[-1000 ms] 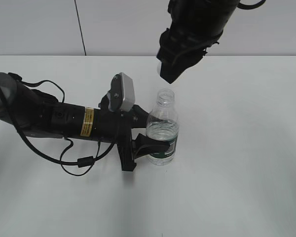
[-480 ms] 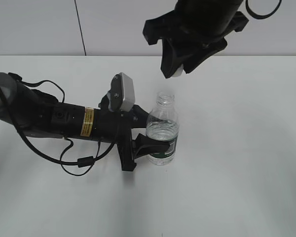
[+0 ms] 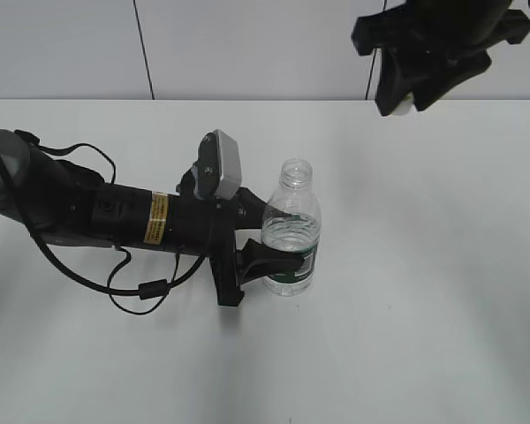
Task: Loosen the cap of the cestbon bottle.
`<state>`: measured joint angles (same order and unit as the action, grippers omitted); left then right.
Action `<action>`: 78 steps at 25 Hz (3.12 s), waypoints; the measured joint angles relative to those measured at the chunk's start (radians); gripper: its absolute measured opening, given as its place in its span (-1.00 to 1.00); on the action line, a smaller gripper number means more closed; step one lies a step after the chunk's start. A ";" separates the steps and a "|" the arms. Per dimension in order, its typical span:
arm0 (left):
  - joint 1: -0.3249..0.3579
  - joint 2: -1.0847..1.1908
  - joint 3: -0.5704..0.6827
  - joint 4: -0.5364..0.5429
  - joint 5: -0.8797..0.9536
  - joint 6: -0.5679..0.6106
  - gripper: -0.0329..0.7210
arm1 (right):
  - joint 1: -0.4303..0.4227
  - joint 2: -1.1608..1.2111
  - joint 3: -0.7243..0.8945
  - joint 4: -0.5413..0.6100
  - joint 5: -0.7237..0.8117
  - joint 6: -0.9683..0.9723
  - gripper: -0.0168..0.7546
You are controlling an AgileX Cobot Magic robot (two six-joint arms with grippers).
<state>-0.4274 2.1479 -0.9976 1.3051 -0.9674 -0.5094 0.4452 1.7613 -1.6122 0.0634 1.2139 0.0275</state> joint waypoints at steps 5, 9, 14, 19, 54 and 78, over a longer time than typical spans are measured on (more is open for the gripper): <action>0.000 0.000 0.000 0.000 0.000 0.000 0.10 | -0.079 0.000 0.120 -0.009 -0.001 0.001 -0.19; 0.000 0.000 0.000 0.000 0.000 0.000 0.10 | -0.104 0.000 0.239 -0.013 -0.085 0.006 -0.19; 0.000 0.000 0.000 -0.005 0.000 0.000 0.10 | -0.107 0.000 0.406 -0.014 -0.293 0.042 -0.19; 0.000 0.000 0.000 -0.026 0.004 -0.002 0.10 | -0.107 0.000 0.576 0.001 -0.518 0.055 -0.19; 0.127 0.001 0.000 0.168 -0.053 -0.081 0.53 | -0.107 0.080 0.702 0.026 -0.719 0.053 0.55; 0.234 -0.304 0.000 -0.102 0.954 -0.227 0.54 | -0.107 -0.214 0.678 -0.131 -0.758 0.053 0.55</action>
<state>-0.1930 1.8435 -0.9976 1.2027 -0.0130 -0.7367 0.3381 1.5472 -0.9345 -0.0674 0.4562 0.0801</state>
